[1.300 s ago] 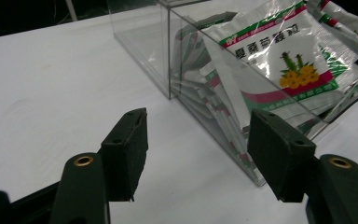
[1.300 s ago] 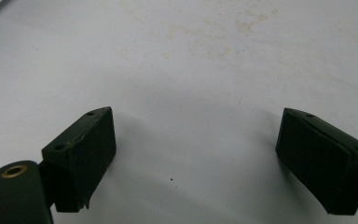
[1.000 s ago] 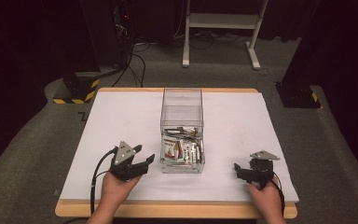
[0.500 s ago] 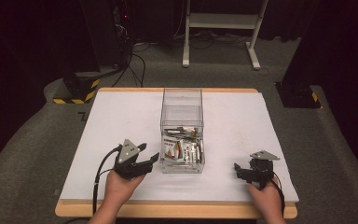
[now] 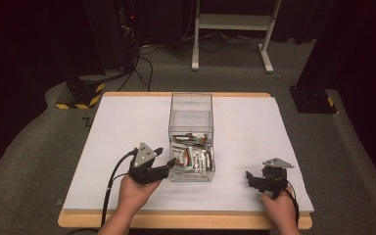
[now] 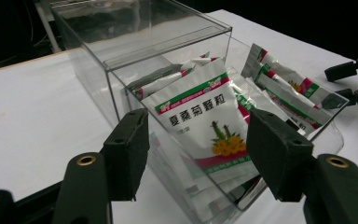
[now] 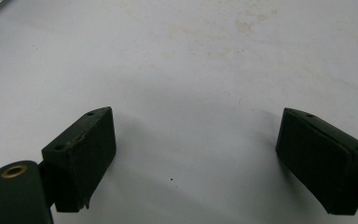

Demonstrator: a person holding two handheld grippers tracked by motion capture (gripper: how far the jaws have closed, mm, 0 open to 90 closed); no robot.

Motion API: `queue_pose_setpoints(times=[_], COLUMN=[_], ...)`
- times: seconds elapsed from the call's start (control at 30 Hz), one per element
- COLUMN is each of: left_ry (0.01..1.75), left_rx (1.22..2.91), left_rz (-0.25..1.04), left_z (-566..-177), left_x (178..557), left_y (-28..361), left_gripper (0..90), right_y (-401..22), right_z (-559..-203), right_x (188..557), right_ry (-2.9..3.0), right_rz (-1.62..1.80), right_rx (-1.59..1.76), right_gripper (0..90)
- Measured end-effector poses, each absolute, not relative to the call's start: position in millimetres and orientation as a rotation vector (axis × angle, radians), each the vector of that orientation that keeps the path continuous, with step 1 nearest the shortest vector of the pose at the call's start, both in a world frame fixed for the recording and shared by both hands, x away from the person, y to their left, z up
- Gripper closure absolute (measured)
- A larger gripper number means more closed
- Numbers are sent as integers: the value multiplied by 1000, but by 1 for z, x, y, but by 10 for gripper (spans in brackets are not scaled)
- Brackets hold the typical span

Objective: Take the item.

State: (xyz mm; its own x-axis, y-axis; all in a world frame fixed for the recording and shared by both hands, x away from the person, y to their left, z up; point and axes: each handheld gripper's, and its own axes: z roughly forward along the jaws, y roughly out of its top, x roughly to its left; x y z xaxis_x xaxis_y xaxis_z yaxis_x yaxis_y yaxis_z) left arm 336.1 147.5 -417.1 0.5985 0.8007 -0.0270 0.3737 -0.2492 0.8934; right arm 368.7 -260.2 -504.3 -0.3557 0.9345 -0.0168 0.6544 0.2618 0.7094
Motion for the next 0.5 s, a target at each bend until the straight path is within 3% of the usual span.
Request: queue_pose_setpoints(times=[0.5], left_ry=[938], left_rx=[1885], left_rz=[566], left_z=[-408], left_x=[347], left_y=[128], left_gripper=[396], right_y=[-260], right_z=[-504], right_x=[369], right_ry=[2102], right_rz=[861], right_rx=[1440], right_gripper=[117])
